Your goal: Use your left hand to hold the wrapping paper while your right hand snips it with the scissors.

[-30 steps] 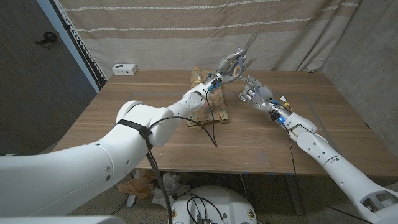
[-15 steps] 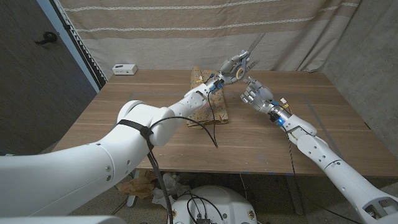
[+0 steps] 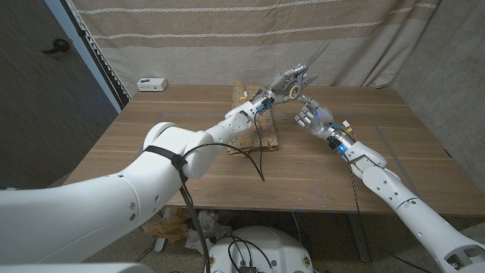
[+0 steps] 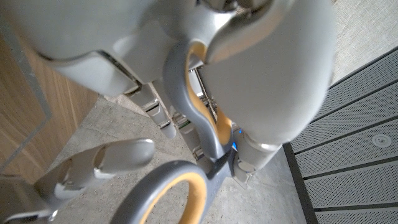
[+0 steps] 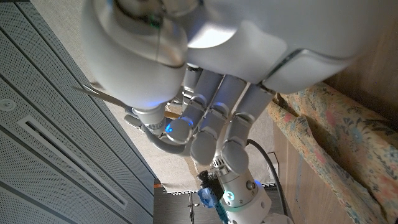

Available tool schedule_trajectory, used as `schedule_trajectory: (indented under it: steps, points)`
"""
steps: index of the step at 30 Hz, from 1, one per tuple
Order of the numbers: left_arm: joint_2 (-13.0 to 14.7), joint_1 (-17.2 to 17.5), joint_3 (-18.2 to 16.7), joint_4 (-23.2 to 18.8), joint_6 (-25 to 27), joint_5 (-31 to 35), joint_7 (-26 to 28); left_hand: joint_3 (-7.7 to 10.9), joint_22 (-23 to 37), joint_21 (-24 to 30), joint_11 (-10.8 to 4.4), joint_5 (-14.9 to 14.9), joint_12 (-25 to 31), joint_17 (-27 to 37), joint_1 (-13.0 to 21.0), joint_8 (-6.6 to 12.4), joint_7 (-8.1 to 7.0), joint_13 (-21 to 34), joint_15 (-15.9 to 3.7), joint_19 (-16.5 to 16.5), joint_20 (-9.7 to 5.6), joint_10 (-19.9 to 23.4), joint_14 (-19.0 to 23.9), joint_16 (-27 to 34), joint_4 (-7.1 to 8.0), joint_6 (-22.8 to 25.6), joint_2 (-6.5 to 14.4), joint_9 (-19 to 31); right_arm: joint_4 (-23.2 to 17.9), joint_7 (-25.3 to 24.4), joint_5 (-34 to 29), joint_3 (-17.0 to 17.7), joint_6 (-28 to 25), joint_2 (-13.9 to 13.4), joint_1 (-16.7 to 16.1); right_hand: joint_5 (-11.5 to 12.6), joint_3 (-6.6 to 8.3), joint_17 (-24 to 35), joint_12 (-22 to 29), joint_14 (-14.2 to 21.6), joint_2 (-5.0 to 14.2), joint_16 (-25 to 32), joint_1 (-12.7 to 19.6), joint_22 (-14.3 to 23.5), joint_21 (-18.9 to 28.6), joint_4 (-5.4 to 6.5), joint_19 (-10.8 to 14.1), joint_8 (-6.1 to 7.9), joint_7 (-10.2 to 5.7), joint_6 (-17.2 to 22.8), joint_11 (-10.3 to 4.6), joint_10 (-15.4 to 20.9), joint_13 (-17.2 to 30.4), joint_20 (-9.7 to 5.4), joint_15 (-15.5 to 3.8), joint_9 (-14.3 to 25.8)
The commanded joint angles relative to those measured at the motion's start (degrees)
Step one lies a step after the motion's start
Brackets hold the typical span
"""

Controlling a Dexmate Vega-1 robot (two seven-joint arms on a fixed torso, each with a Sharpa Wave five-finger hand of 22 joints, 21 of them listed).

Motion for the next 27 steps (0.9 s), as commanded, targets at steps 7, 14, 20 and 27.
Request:
schedule_trajectory:
  steps: [7, 14, 20, 27]
  points:
    - [0.1, 0.1, 0.3, -0.1, -1.6, 0.9, -0.3, -0.25, 0.0, -1.1, -1.52, 0.4, 0.6, 0.2, 3.4, 0.32, -0.14, 0.0, -0.23, -0.6, -8.13, 2.0, 0.7, 0.3, 0.04, 0.2, 3.2, 0.1, 1.6, 3.6, 1.8, 0.0, -0.6, 0.8, 0.2, -0.4, 0.03, -2.4, -2.0, -0.7, -2.08, -2.3, 1.1, -2.9, -1.2, -0.61, -2.2, -0.9, -0.91, -2.3, 0.23, -0.4, -1.8, -5.2, 0.14, 0.1]
    - [-0.4, -0.4, 0.4, 0.0, -0.2, 0.9, 0.1, -0.4, -0.2, -2.4, -1.55, 0.6, 0.8, 0.1, 3.6, 0.38, -0.72, -0.2, -0.25, -1.9, -8.1, 2.0, 0.7, 0.2, 0.01, 0.2, 3.2, 0.1, 3.2, 6.4, 1.4, -0.4, -0.1, 1.4, 1.0, -0.4, -4.22, -4.3, -5.4, -2.5, -6.45, -4.2, -5.1, -6.4, -2.6, 1.53, -2.9, -1.11, -0.92, -6.4, 1.08, -1.4, -6.1, -5.17, 0.2, 0.0]
    - [-0.3, -0.5, 1.2, -0.1, -0.8, 1.9, -0.2, -0.51, -0.2, -3.0, -1.53, 0.6, 0.9, 0.1, 3.7, 0.53, -0.84, -0.3, -0.27, -2.2, -8.04, 2.0, 0.7, 0.2, 0.0, 0.4, 3.1, 0.2, 4.0, 8.4, 0.2, -0.6, 1.7, 1.4, 1.6, 1.2, -5.74, -4.7, -7.8, -3.7, -9.08, -5.6, -6.1, -7.3, -2.9, 1.22, -3.6, -1.82, -1.79, -12.6, 1.07, -2.5, -9.2, -5.17, 0.07, -0.2]
    - [0.0, -0.7, 2.5, -0.1, -2.9, 3.0, -0.8, -0.66, -0.2, -3.6, -1.49, 0.7, 1.1, 0.1, 3.8, 0.68, -0.78, -0.4, -0.27, -2.3, -7.85, 2.1, 0.8, 0.3, -0.02, 0.6, 3.1, 0.3, 3.7, 8.1, 0.4, -0.3, 1.8, 1.5, 1.2, 3.3, -7.58, -5.6, -9.0, -3.5, -11.09, -6.8, -8.1, -7.9, -2.9, 1.71, -3.6, -1.44, -1.57, -17.6, 1.21, -3.0, -10.7, -5.15, 0.18, -0.3]
